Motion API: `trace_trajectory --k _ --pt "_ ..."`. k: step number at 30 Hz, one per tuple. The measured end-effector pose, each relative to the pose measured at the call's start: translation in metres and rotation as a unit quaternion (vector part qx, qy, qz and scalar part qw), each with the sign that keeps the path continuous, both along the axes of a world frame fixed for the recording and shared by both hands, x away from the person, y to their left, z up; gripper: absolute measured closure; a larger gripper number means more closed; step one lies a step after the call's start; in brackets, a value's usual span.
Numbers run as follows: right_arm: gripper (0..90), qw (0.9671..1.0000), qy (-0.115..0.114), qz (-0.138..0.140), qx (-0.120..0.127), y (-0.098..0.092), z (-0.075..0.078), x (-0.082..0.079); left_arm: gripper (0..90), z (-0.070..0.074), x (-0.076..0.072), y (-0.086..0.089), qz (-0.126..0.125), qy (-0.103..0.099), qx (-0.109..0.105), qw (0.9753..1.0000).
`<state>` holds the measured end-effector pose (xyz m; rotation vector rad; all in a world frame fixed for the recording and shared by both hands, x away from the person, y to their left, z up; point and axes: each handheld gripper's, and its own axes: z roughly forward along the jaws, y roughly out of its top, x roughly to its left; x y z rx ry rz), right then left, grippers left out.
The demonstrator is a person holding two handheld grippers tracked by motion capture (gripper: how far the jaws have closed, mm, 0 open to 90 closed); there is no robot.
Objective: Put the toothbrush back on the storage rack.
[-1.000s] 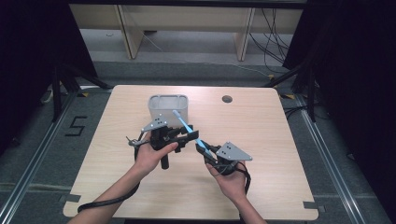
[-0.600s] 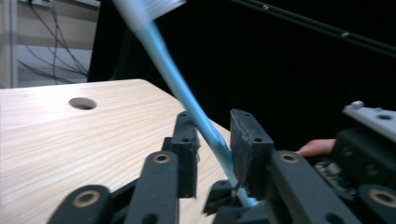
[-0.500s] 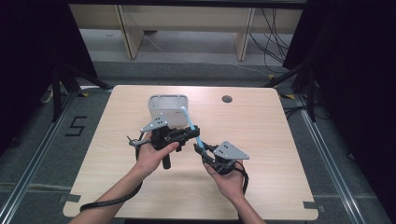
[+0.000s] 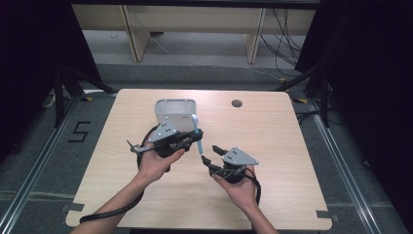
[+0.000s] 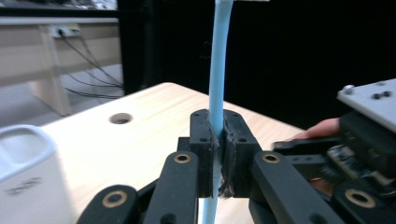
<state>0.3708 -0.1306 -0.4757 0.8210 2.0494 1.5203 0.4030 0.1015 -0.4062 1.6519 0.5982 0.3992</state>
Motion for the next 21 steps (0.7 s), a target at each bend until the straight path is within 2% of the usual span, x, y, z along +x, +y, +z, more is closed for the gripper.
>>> trace_trajectory --k 2,5,6,7,8,9,10,11,14,17,18,19,20,21 --pt "45.3 0.9999 0.003 -0.005 -0.01 -0.003 -0.001 0.0 83.0 0.001 0.001 0.005 0.013 -0.008 0.008 0.9999" --pt "45.4 0.9999 0.012 -0.004 -0.007 -0.007 -0.004 -0.001 83.0 0.001 0.003 0.013 0.031 -0.016 0.013 0.9993" --pt "45.4 0.9998 0.007 -0.006 -0.015 -0.009 -0.005 -0.001 83.0 0.0 0.003 0.015 0.036 -0.017 0.014 0.9991" --pt "45.4 0.9997 0.022 -0.011 -0.008 -0.01 -0.006 -0.003 83.0 0.0 0.004 0.018 0.042 -0.018 0.014 0.9989" --pt "45.4 0.9997 0.013 -0.014 -0.017 -0.013 -0.007 -0.002 83.0 0.0 0.005 0.02 0.044 -0.021 0.017 0.9986" --pt "45.2 0.9995 0.021 -0.017 -0.016 -0.014 -0.008 -0.003 83.0 0.0 0.005 0.022 0.05 -0.023 0.019 0.9983" --pt "45.3 0.9995 0.021 -0.01 -0.019 -0.017 -0.009 -0.002 83.0 -0.001 0.006 0.024 0.052 -0.025 0.022 0.9981" --pt "45.3 0.9995 0.019 -0.017 -0.018 -0.018 -0.01 -0.002 83.0 -0.001 0.006 0.026 0.057 -0.025 0.023 0.9978" --pt "45.3 0.9991 0.035 -0.017 -0.015 -0.023 -0.011 -0.004 83.0 -0.002 0.009 0.03 0.068 -0.029 0.024 0.997" --pt "45.3 0.9991 0.025 -0.028 -0.02 -0.028 -0.012 -0.004 83.0 -0.002 0.011 0.035 0.077 -0.03 0.024 0.9963" --pt "45.4 0.9994 0.019 -0.023 -0.016 -0.029 -0.013 -0.003 83.0 -0.002 0.011 0.036 0.079 -0.03 0.023 0.9962" --pt "45.4 0.9989 0.03 -0.03 -0.019 -0.03 -0.013 -0.005 83.0 -0.002 0.012 0.037 0.081 -0.031 0.022 0.996" --pt "45.4 0.999 0.028 -0.031 -0.015 -0.031 -0.014 -0.005 83.0 -0.002 0.013 0.038 0.083 -0.032 0.022 0.9958" --pt "45.4 0.9993 0.015 -0.031 -0.017 -0.033 -0.016 -0.004 83.0 -0.002 0.013 0.039 0.085 -0.033 0.022 0.9956"
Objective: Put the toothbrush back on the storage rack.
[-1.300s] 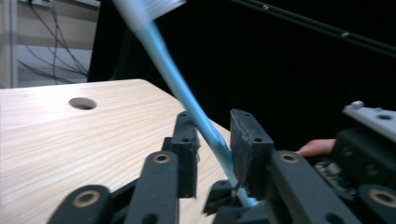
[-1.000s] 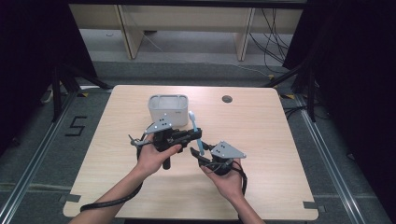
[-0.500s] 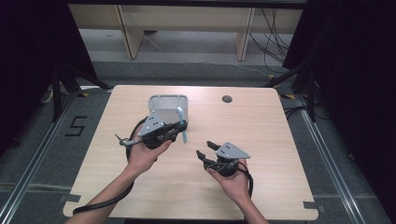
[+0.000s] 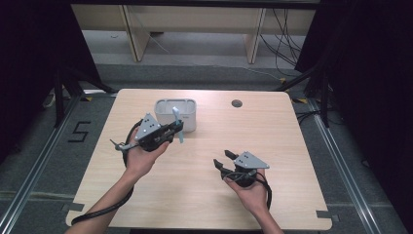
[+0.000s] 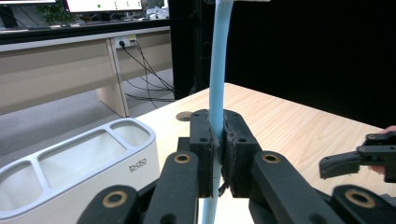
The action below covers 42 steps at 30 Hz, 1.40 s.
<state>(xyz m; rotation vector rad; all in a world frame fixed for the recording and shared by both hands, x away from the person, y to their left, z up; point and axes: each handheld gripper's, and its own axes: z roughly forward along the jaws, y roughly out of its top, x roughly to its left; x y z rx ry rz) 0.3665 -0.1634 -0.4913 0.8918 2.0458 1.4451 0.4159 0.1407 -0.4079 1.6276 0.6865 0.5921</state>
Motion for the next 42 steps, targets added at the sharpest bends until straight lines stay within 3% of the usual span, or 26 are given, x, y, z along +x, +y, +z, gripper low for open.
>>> trace_trajectory --k 1,3,4,5,7,16,17,18,20,32,33,37,42 --pt "45.3 0.9998 0.015 -0.003 0.008 0.0 -0.001 -0.002 83.0 0.0 0.0 0.001 0.003 -0.001 0.001 1.0" --pt "44.5 1.0 0.002 -0.003 0.004 -0.003 -0.003 0.0 83.0 0.0 0.001 0.003 0.006 -0.002 0.001 1.0" --pt "44.1 0.9998 0.018 -0.007 0.005 -0.004 -0.003 -0.002 83.0 0.0 0.002 0.004 0.008 -0.003 0.002 1.0" --pt "43.9 0.9999 0.006 -0.009 0.007 -0.005 -0.004 -0.001 83.0 0.0 0.003 0.005 0.012 -0.004 -0.001 0.9999" --pt "43.4 0.9997 0.018 -0.013 0.009 -0.005 -0.004 -0.002 83.0 0.001 0.005 0.007 0.015 -0.006 -0.001 0.9999" --pt "43.3 0.9996 0.021 -0.017 0.006 -0.007 -0.007 -0.004 83.0 0.004 0.01 0.016 0.032 -0.012 0.0 0.9994" --pt "43.3 0.9996 0.023 -0.017 0.006 -0.007 -0.007 -0.004 83.0 0.006 0.012 0.017 0.031 -0.024 0.002 0.9992" --pt "43.3 0.9998 0.006 -0.02 0.001 -0.008 -0.008 -0.002 83.0 0.006 0.012 0.018 0.032 -0.025 0.005 0.9992" --pt "43.3 0.9998 0.004 -0.02 0.0 -0.008 -0.008 -0.002 83.0 0.008 0.013 0.019 0.034 -0.027 0.004 0.999" --pt "43.3 0.9997 0.011 -0.022 0.002 -0.008 -0.008 -0.003 83.0 0.011 0.019 0.024 0.045 -0.031 0.005 0.9985" --pt "43.3 0.9993 0.03 -0.02 0.011 -0.007 -0.008 -0.005 83.0 0.011 0.02 0.024 0.045 -0.032 0.003 0.9985" --pt "43.3 0.9997 0.011 -0.022 0.002 -0.008 -0.008 -0.003 83.0 0.012 0.022 0.026 0.05 -0.033 0.005 0.9982" --pt "43.3 0.9996 0.021 -0.017 0.001 -0.009 -0.007 -0.003 83.0 0.014 0.025 0.028 0.056 -0.037 0.007 0.9977"
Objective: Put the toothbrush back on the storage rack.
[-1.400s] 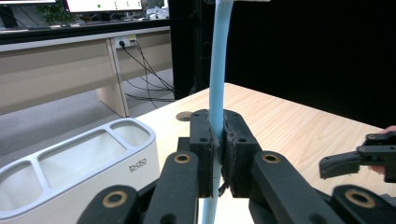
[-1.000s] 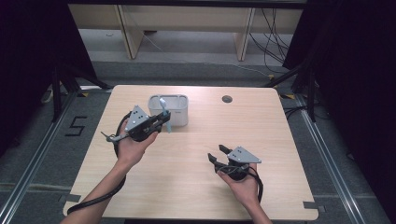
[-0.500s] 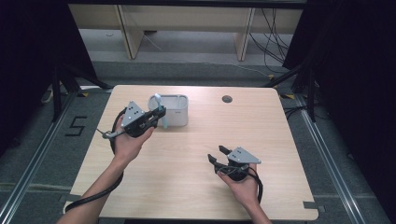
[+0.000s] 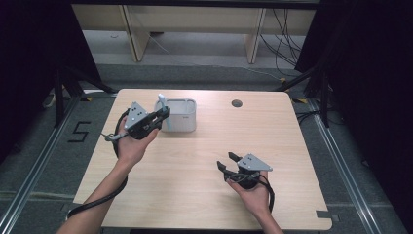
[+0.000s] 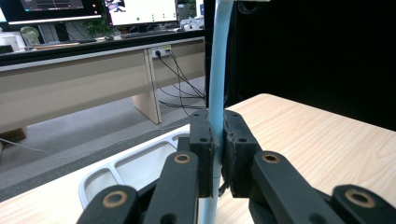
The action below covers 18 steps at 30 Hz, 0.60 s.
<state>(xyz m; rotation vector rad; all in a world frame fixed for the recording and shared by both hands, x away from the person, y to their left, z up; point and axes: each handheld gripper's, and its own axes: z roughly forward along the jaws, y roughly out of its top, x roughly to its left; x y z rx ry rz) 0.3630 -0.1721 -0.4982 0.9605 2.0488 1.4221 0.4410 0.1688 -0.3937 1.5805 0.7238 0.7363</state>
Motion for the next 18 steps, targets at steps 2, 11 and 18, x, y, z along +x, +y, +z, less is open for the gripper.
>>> trace_trajectory --k 2,11,18 --pt "43.3 1.0 -0.006 0.001 0.001 0.0002 -0.0009 0.0008 83.0 0.0003 0.001 0.0004 0.003 0.0 0.0 1.0" --pt "43.3 1.0 0.005 0.0 0.006 0.0016 -0.0013 0.0 83.0 0.0017 0.0048 0.0044 0.009 -0.001 0.001 1.0" --pt "43.4 1.0 0.003 0.001 0.006 0.0015 -0.0012 0.0004 83.0 0.004 0.0068 0.0066 0.013 -0.003 0.002 0.9999"
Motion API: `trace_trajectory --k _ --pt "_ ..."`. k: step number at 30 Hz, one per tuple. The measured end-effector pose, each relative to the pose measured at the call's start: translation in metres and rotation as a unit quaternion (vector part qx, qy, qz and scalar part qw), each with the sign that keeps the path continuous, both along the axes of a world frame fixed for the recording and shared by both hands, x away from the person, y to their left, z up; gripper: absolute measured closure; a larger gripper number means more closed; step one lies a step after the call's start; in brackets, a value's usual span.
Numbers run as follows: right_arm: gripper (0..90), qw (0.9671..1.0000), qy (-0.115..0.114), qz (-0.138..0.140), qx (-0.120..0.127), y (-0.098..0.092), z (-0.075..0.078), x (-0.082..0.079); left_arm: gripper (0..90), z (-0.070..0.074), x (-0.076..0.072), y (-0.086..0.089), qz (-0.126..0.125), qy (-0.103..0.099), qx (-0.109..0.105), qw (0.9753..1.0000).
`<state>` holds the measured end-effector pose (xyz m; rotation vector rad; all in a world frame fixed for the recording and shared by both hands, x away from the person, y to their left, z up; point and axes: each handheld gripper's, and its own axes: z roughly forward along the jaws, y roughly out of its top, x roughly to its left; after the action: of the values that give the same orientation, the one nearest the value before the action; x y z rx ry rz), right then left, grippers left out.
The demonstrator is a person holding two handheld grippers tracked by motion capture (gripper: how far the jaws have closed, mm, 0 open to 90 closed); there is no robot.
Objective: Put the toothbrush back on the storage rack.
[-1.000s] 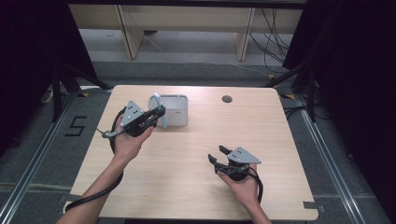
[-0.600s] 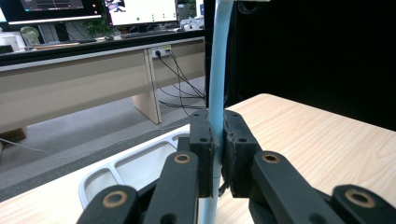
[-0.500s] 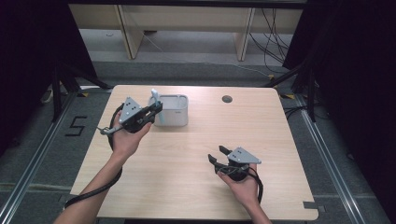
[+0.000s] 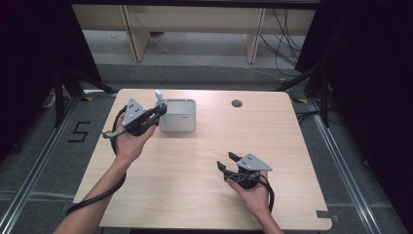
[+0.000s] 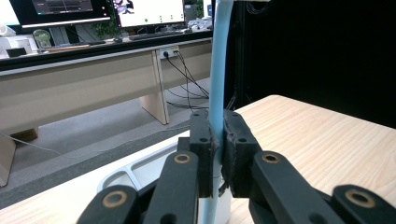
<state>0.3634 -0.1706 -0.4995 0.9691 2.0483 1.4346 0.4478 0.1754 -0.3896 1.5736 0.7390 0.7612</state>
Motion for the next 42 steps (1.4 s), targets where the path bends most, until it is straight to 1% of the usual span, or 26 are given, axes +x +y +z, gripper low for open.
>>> trace_trajectory --k 1,2,3,4,5,7,10,11,12,15,16,19,20,21,22,23,24,31,32,34,35,36,38,40,41,42 --pt "43.4 1.0 0.003 0.001 -0.003 -0.001 0.0 0.0 82.9 0.001 0.0 0.0 0.001 -0.001 0.0 1.0" --pt "43.3 0.9999 -0.01 -0.004 -0.002 0.0 0.0 0.001 83.0 0.001 0.001 0.0 0.002 -0.001 -0.001 1.0" --pt "43.3 0.9999 -0.011 -0.003 -0.002 0.0 0.0 0.001 83.0 0.002 0.001 0.001 0.002 -0.002 -0.001 1.0" --pt "43.3 1.0 0.0 -0.002 0.001 0.0 0.0 0.0 83.0 0.002 0.001 0.001 0.003 -0.003 0.001 1.0" --pt "43.3 1.0 -0.007 -0.004 -0.005 -0.001 0.0 0.0 83.0 0.003 0.001 0.001 0.003 -0.003 0.003 1.0" --pt "43.4 1.0 -0.007 0.0 0.0 0.0 -0.001 0.001 83.0 0.004 0.002 0.002 0.003 -0.004 0.002 1.0" --pt "43.4 1.0 -0.006 0.0 0.0 0.0 -0.001 0.001 83.0 0.005 0.002 0.002 0.006 -0.004 0.003 1.0" --pt "43.3 1.0 -0.006 0.0 0.0 0.0 -0.001 0.001 83.0 0.005 0.001 0.002 0.008 0.008 -0.004 0.9999" --pt "43.3 0.9998 -0.019 -0.004 -0.009 -0.001 -0.001 0.002 83.0 0.005 0.002 0.002 0.007 0.001 -0.001 1.0" --pt "43.3 0.9999 -0.016 -0.003 -0.005 0.0 -0.001 0.001 82.9 0.005 0.003 0.003 0.008 0.0 0.002 1.0" --pt "43.3 1.0 0.004 -0.001 0.0 0.001 -0.001 0.0 83.0 0.005 0.003 0.004 0.009 0.0 0.002 1.0" --pt "43.4 1.0 0.004 -0.001 -0.001 0.001 0.0 -0.001 83.0 0.006 0.004 0.005 0.015 -0.001 0.002 0.9999" --pt "43.3 1.0 -0.002 -0.003 -0.006 0.0 0.0 0.0 83.0 0.006 0.004 0.005 0.015 -0.001 0.002 0.9999" --pt "43.3 1.0 0.003 -0.002 -0.002 0.0 0.0 -0.001 83.0 0.007 0.006 0.005 0.01 -0.01 0.007 0.9999" --pt "43.4 1.0 0.004 -0.001 -0.002 0.0 0.0 -0.001 83.0 0.006 0.005 0.005 0.012 -0.001 0.001 0.9999" --pt "43.4 1.0 0.0 -0.003 -0.005 0.0 0.0 0.0 83.0 0.007 0.006 0.005 0.012 -0.001 0.002 0.9999" --pt "43.4 0.9999 -0.01 -0.002 -0.01 -0.001 0.0 0.001 83.0 0.007 0.006 0.005 0.013 -0.002 0.001 0.9999" --pt "43.3 0.9999 -0.01 -0.002 -0.01 -0.001 0.0 0.001 83.0 0.01 0.009 0.008 0.02 -0.003 0.001 0.9998" --pt "43.3 1.0 -0.003 -0.003 -0.006 0.0 0.0 0.0 83.0 0.01 0.009 0.008 0.02 -0.003 0.002 0.9998" --pt "43.3 0.9998 -0.014 -0.003 -0.01 -0.001 0.0 0.001 83.0 0.011 0.01 0.008 0.021 -0.003 0.001 0.9998" --pt "43.3 1.0 -0.005 -0.002 -0.007 0.0 0.0 0.0 83.0 0.011 0.011 0.008 0.016 -0.004 0.001 0.9999" --pt "43.3 0.9998 -0.015 -0.003 -0.01 -0.001 0.0 0.001 83.0 0.011 0.011 0.008 0.017 -0.004 0.001 0.9998" --pt "43.3 0.9998 -0.015 -0.003 -0.01 -0.001 0.0 0.001 83.0 0.012 0.012 0.008 0.022 -0.004 0.003 0.9997" --pt "43.3 0.9999 -0.008 -0.004 -0.005 0.0 0.0 0.0 83.0 0.012 0.014 0.008 0.019 -0.004 0.002 0.9998" --pt "43.3 0.9999 -0.015 -0.003 -0.007 -0.001 0.0 0.001 83.0 0.012 0.014 0.008 0.02 -0.005 0.001 0.9998" --pt "43.3 1.0 0.0 -0.006 0.002 0.001 0.0 -0.001 83.0 0.012 0.014 0.008 0.02 -0.005 0.001 0.9998"
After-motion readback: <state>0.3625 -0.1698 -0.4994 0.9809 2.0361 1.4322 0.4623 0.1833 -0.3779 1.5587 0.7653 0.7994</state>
